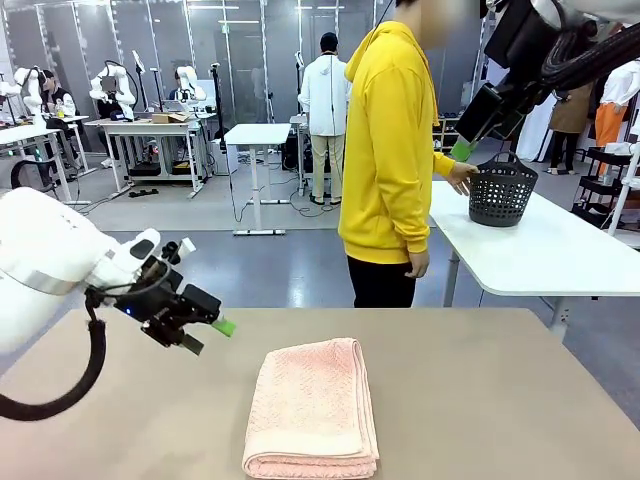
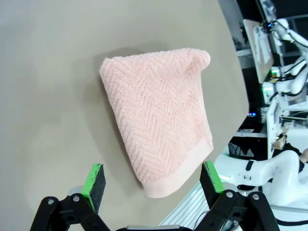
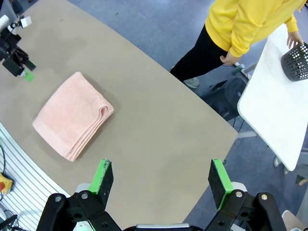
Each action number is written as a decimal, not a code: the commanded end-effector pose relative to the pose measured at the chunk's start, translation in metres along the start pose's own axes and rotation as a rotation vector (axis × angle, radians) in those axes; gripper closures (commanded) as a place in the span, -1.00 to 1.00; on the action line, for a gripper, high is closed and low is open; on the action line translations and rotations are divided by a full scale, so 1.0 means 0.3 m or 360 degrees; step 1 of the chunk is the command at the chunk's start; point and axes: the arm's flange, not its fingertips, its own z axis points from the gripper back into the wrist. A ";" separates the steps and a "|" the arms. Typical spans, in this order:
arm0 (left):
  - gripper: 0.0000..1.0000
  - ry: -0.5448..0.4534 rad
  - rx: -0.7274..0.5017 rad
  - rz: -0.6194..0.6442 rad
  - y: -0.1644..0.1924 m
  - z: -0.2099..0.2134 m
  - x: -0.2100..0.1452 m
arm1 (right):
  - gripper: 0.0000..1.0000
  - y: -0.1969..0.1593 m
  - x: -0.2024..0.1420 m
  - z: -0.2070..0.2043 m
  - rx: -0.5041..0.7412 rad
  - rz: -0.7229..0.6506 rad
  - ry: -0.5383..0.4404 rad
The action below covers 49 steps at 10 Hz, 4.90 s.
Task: Fold the towel.
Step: Pick up the 100 cm Hotel Towel and place it on the left side of the table.
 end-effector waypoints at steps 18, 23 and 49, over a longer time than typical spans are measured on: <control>-0.63 -0.0210 -0.0507 0.0366 0.162 -0.455 -0.117 | -1.00 0.001 0.000 0.003 0.0002 -0.0015 0.0008; 1.00 -0.0219 -0.0473 0.0412 0.157 -0.462 -0.122 | -1.00 0.001 0.000 0.003 0.0002 -0.0015 0.0008; 1.00 -0.0260 -0.0004 0.0327 0.849 0.725 -0.292 | -1.00 0.001 0.000 0.003 0.0002 -0.0015 0.0008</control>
